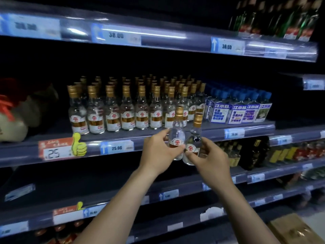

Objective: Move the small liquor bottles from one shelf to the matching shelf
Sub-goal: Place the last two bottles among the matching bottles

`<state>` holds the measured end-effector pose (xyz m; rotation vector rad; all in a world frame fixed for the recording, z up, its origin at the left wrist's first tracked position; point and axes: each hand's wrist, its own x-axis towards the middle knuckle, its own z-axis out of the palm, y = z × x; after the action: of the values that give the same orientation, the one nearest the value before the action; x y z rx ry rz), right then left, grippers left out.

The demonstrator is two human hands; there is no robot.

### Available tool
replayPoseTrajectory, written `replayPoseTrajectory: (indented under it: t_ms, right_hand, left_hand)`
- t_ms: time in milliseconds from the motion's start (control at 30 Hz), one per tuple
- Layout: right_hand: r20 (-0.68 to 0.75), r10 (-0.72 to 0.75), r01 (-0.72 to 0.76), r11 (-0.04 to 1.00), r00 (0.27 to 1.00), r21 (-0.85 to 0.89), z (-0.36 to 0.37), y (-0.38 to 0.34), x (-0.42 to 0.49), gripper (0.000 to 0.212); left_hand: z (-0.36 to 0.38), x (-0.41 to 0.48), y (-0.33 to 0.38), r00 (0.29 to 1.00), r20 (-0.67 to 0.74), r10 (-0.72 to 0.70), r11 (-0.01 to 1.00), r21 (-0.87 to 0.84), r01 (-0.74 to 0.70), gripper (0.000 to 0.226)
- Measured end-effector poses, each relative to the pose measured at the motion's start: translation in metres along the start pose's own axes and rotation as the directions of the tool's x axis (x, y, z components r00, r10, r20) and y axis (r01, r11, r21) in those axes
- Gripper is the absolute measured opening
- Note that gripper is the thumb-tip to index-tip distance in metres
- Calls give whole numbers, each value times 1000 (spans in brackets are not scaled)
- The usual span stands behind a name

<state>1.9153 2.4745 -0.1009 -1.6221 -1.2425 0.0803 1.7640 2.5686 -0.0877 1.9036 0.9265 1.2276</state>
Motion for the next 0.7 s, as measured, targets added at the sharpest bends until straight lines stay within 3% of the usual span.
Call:
replayPoseTrajectory:
  t_ms: [133, 467, 700]
  right_hand:
    - [-7, -57, 57, 998, 998, 28, -32, 28, 58, 53]
    - [150, -136, 113, 982, 979, 152, -61, 84, 161, 27]
    - [125, -180, 158, 972, 976, 174, -54, 86, 172, 35]
  left_hand:
    - [49, 36, 21, 994, -74, 77, 997, 8, -76, 37]
    - [127, 94, 42, 939, -336, 72, 971, 240, 12, 70]
    - [130, 85, 44, 904, -410, 122, 954, 299, 7, 58]
